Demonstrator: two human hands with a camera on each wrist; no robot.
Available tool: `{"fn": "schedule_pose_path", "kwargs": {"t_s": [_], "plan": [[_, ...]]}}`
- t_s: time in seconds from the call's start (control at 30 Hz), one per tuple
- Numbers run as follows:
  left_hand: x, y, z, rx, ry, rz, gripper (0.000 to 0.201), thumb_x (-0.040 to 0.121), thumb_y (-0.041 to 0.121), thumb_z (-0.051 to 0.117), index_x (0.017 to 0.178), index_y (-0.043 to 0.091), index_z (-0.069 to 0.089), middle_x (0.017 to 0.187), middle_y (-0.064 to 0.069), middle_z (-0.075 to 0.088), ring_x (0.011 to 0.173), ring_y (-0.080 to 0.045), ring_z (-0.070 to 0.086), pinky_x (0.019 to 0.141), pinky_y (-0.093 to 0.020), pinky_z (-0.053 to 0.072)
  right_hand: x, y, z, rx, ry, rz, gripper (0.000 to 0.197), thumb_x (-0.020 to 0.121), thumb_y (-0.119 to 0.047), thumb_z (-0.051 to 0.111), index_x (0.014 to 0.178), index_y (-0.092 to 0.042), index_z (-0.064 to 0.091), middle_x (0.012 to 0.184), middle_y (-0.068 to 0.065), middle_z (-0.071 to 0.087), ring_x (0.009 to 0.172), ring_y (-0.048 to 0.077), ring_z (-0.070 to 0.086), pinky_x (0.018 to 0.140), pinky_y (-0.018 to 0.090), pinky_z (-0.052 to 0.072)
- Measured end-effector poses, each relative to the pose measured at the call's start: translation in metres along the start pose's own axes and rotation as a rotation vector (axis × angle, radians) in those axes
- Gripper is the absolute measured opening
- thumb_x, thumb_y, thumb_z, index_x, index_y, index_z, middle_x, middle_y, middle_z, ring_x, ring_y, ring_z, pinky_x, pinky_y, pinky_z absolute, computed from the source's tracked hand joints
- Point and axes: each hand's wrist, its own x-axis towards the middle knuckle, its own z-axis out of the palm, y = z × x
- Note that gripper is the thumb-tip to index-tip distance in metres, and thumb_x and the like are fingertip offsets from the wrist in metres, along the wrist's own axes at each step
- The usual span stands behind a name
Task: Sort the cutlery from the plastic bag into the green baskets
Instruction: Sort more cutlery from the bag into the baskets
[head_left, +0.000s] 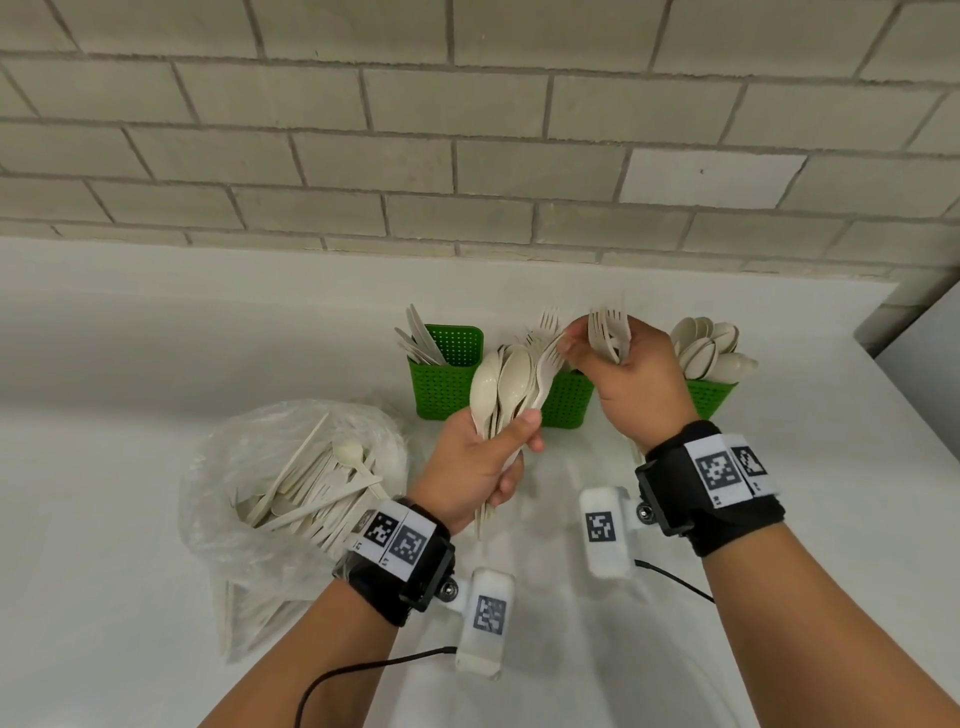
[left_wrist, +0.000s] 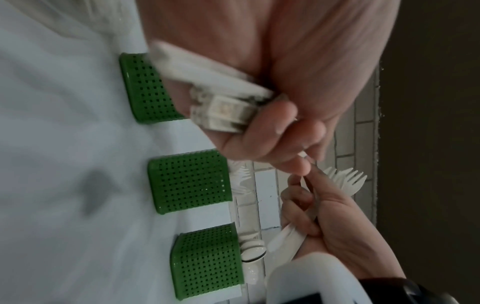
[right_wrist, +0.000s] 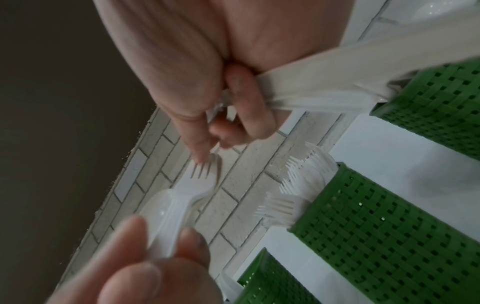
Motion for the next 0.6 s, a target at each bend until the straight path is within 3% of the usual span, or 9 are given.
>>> {"fn": "schedule_pose_path", "kwargs": {"t_s": [0.07,0.17,0.2,0.3,0.4,0.47,0.5,0.53,0.6], "plan": [[0.001,-0.001,0.000,-0.029,0.052,-0.016,0.024,0.096,0.025,0.059,0.077,0.010,0.062,0.070,-0.010,0.060,0.034,-0.012,0.035,0.035,-0.016,0.025,-0.002,-0.001,0.002,-0.043,0.038,0.031,0.009,0.093,-0.015,0.062,0.087,-0.009,0.064,0.082,0.006,0.068,0.078,0.017,0.064,0.073,0.025,0.050],[0.003,0.002,-0.004,-0.099,0.097,-0.039,0.009,0.095,0.018,0.060,0.092,0.010,0.062,0.079,-0.008,0.069,0.033,-0.013,0.038,0.033,-0.015,0.025,-0.008,0.000,0.005,-0.071,0.023,0.217,0.014,0.093,-0.026,0.056,0.081,-0.019,0.053,0.073,-0.006,0.054,0.068,0.010,0.051,0.063,0.028,0.037],[0.003,0.003,-0.005,-0.112,0.097,-0.044,0.009,0.095,0.017,0.060,0.097,0.009,0.061,0.082,-0.008,0.071,0.033,-0.013,0.039,0.033,-0.015,0.026,-0.010,0.001,0.007,-0.032,-0.008,0.291,0.008,0.088,-0.027,0.054,0.084,-0.020,0.053,0.071,-0.007,0.050,0.066,0.009,0.046,0.061,0.028,0.033],[0.003,0.003,-0.007,-0.134,0.102,-0.056,0.016,0.094,0.016,0.061,0.107,0.007,0.060,0.092,-0.012,0.073,0.034,-0.013,0.042,0.033,-0.016,0.027,-0.014,0.001,0.013,0.146,-0.084,0.440,0.048,0.065,-0.027,0.045,0.108,-0.012,0.060,0.071,-0.003,0.043,0.064,0.012,0.039,0.061,0.029,0.030],[0.001,-0.001,-0.005,-0.127,0.115,-0.062,0.019,0.093,0.018,0.063,0.108,0.007,0.061,0.097,-0.015,0.073,0.035,-0.014,0.042,0.034,-0.017,0.027,-0.017,0.002,0.017,0.326,-0.094,0.467,0.051,0.061,-0.022,0.044,0.106,-0.012,0.065,0.080,0.000,0.047,0.072,0.012,0.041,0.063,0.028,0.033],[0.001,-0.002,-0.004,-0.116,0.132,-0.054,0.019,0.092,0.018,0.064,0.107,0.006,0.062,0.096,-0.014,0.074,0.037,-0.014,0.044,0.035,-0.017,0.028,-0.020,0.000,0.020,0.355,-0.096,0.461,0.057,0.060,-0.019,0.043,0.107,0.008,0.062,0.082,-0.001,0.049,0.076,0.013,0.041,0.065,0.028,0.035],[0.001,-0.003,-0.004,-0.113,0.143,-0.046,0.020,0.092,0.018,0.065,0.107,0.005,0.063,0.095,-0.014,0.074,0.039,-0.014,0.046,0.035,-0.018,0.028,-0.022,0.001,0.022,0.371,-0.100,0.461,0.062,0.060,-0.017,0.043,0.109,0.020,0.053,0.081,0.000,0.047,0.076,0.014,0.040,0.066,0.028,0.035],[0.001,-0.003,-0.004,-0.110,0.153,-0.039,0.020,0.092,0.017,0.066,0.107,0.005,0.064,0.095,-0.013,0.074,0.042,-0.015,0.048,0.036,-0.018,0.029,-0.023,0.003,0.023,0.403,-0.108,0.468,0.066,0.061,-0.016,0.043,0.112,0.026,0.044,0.078,0.001,0.044,0.074,0.014,0.039,0.066,0.028,0.034],[0.002,-0.004,-0.004,-0.104,0.171,-0.031,0.021,0.090,0.017,0.067,0.106,0.004,0.065,0.095,-0.013,0.073,0.048,-0.016,0.050,0.038,-0.020,0.031,-0.024,0.004,0.024,0.485,-0.125,0.498,0.058,0.069,-0.012,0.045,0.114,0.024,0.045,0.074,0.001,0.043,0.068,0.010,0.041,0.065,0.027,0.035]]}}
